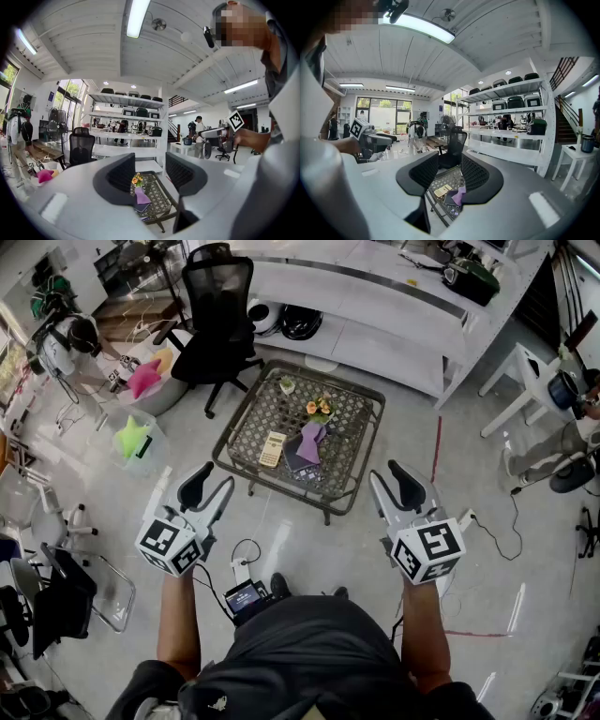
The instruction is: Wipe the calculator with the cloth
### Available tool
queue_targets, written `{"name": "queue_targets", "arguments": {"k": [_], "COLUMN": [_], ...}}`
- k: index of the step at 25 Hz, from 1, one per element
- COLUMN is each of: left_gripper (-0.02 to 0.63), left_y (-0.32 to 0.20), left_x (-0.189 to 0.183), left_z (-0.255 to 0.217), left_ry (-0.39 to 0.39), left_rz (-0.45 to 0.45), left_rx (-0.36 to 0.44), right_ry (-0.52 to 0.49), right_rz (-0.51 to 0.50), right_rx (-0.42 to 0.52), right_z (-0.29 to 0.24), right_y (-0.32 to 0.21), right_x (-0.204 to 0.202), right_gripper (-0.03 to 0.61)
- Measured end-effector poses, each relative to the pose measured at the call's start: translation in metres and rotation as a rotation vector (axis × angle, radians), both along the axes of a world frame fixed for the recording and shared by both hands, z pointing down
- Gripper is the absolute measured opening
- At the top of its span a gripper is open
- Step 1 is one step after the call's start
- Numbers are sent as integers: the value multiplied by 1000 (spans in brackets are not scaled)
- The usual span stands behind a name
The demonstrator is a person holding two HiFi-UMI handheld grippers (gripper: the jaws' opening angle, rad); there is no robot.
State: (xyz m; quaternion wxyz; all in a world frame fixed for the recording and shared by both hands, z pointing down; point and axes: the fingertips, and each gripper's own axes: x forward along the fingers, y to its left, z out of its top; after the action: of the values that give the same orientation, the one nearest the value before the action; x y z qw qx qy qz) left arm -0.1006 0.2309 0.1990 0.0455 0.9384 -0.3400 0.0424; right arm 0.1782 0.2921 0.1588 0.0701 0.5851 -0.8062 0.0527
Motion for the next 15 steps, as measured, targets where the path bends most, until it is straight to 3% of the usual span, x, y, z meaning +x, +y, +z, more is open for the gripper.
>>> {"name": "queue_targets", "arguments": {"k": [15], "left_gripper": [218], "left_y": [-19], "left_x": [-35], "left_z": [12], "left_ry": [29], "left_rz": [32], "left_rx": [-18], "right_ry": [34], "right_rz": [27], "right_rx": [-30], "right_z": [6], "right_y": [-14], "right_x": [-34], "right_gripper": [149]}}
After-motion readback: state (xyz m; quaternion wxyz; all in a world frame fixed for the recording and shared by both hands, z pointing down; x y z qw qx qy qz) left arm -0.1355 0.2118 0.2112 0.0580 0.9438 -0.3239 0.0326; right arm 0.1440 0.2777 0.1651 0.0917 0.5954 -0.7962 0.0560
